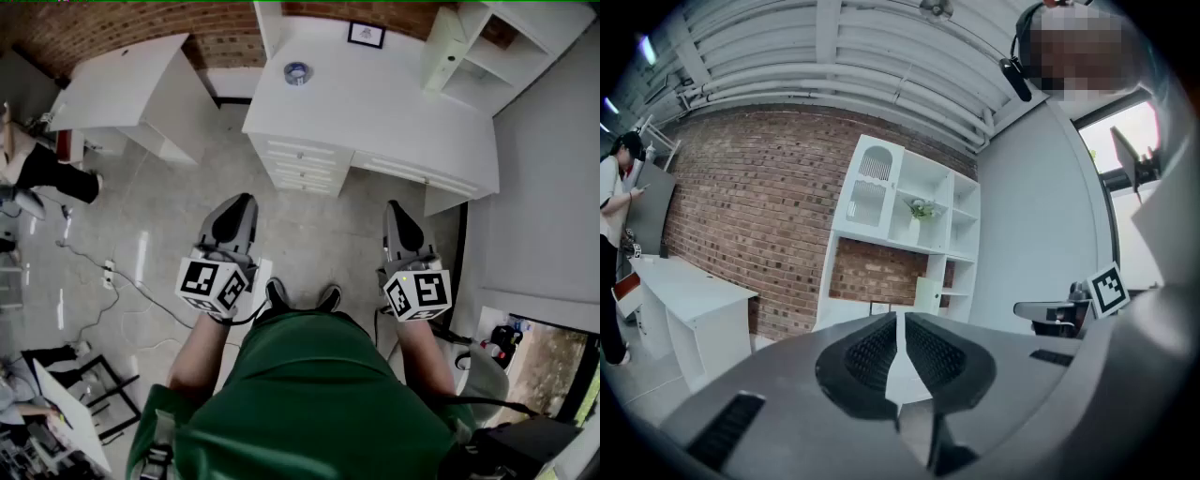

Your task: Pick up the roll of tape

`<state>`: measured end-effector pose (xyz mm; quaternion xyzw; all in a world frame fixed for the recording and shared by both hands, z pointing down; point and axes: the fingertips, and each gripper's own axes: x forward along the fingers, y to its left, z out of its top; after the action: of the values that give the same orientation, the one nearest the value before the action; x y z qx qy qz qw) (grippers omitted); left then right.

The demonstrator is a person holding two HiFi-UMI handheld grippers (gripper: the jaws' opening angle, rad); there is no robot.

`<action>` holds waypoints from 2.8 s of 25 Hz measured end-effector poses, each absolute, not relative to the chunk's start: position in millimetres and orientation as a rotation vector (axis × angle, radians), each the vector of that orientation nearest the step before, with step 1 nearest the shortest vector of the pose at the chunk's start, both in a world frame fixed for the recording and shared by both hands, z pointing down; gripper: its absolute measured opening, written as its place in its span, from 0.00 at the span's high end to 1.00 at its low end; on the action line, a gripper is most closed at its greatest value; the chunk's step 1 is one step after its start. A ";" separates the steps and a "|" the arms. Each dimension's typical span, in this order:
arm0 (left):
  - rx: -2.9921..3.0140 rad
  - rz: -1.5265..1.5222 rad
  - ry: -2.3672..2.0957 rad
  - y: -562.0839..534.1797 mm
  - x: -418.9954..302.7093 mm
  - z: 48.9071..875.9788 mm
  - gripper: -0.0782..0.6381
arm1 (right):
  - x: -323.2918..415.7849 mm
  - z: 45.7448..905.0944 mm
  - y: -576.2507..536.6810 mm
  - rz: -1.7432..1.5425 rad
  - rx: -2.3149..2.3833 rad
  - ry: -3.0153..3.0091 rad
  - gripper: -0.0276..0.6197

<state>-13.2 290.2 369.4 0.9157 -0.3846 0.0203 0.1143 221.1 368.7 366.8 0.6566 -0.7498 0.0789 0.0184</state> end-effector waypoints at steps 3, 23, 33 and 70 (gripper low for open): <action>2.681 0.054 -1.115 283.2 -28.6 375.0 0.83 | 209.9 371.1 360.9 0.247 2.057 -2.311 0.92; 2.617 -0.055 -1.163 227.8 -153.4 379.0 0.62 | 121.6 344.6 316.9 0.157 2.123 -2.137 0.69; 2.586 -0.057 -1.160 200.1 -221.8 404.8 0.62 | 75.1 342.6 284.5 0.095 2.125 -2.068 0.70; 2.517 0.169 -1.466 9.1 -68.2 392.9 0.62 | 210.0 397.5 15.2 0.286 1.823 -2.432 0.77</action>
<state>-68.2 9.1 392.9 0.8573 -0.4992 0.0576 0.1118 210.0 15.2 397.5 0.5965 -0.7959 0.0937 0.0443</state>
